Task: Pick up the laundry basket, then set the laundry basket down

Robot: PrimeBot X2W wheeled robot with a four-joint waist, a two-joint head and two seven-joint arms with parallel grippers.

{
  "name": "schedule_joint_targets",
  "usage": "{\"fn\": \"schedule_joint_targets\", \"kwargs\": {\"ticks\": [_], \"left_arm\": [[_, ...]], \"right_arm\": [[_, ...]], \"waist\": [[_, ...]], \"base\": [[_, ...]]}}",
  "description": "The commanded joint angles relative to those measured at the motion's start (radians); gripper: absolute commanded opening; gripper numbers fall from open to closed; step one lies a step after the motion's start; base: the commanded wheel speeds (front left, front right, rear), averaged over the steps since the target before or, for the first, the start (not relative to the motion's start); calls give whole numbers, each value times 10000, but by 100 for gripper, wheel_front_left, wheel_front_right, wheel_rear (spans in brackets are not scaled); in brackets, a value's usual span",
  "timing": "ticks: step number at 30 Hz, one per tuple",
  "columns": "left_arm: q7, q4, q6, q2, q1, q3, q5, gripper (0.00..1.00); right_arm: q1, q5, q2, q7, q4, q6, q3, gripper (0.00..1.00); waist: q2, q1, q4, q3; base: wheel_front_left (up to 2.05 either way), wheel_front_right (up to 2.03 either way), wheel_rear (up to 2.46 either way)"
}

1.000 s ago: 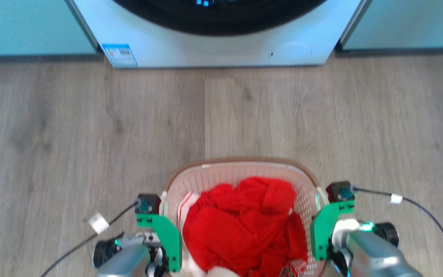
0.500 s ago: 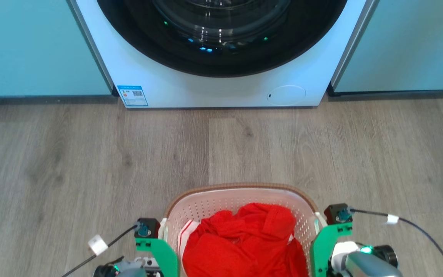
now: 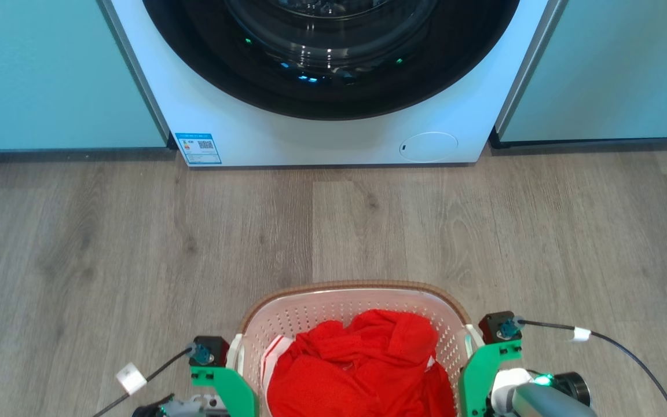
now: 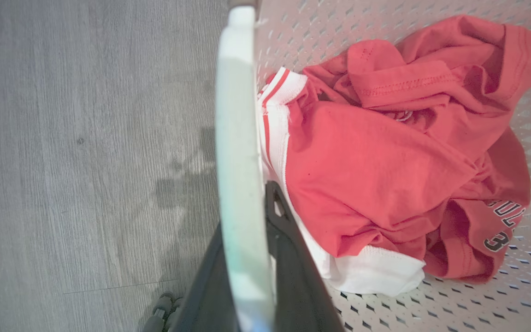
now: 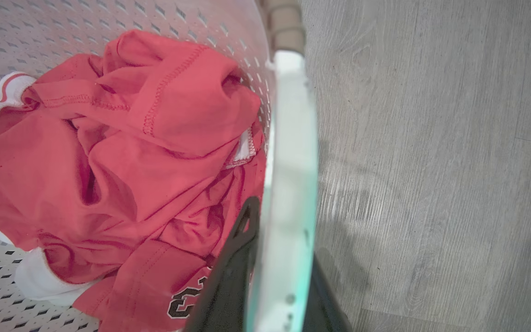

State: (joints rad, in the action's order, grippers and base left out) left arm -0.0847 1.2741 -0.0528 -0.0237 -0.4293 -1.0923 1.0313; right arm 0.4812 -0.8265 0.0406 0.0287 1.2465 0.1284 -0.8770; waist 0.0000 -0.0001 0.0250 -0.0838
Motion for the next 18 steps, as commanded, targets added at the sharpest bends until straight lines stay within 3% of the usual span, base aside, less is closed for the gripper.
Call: {"fn": "schedule_joint_targets", "kwargs": {"ticks": [1, 10, 18], "left_arm": [[-196, 101, -46, -283, -420, 65, -25, 0], [-234, 160, -163, -321, -492, 46, 11, 0], [-213, 165, 47, -300, -452, -11, 30, 0]], "right_arm": [[113, -24, 97, 180, 12, 23, -233, 0], [253, -222, 97, 225, 84, 23, -442, 0], [308, -400, 97, 267, 127, 23, -612, 0]], "waist": [[0, 1, -18, -44], [0, 1, -57, -171], [0, 1, -51, -204]], "base": [[0, 0, 0], [0, 0, 0], [0, 0, 0]]}}
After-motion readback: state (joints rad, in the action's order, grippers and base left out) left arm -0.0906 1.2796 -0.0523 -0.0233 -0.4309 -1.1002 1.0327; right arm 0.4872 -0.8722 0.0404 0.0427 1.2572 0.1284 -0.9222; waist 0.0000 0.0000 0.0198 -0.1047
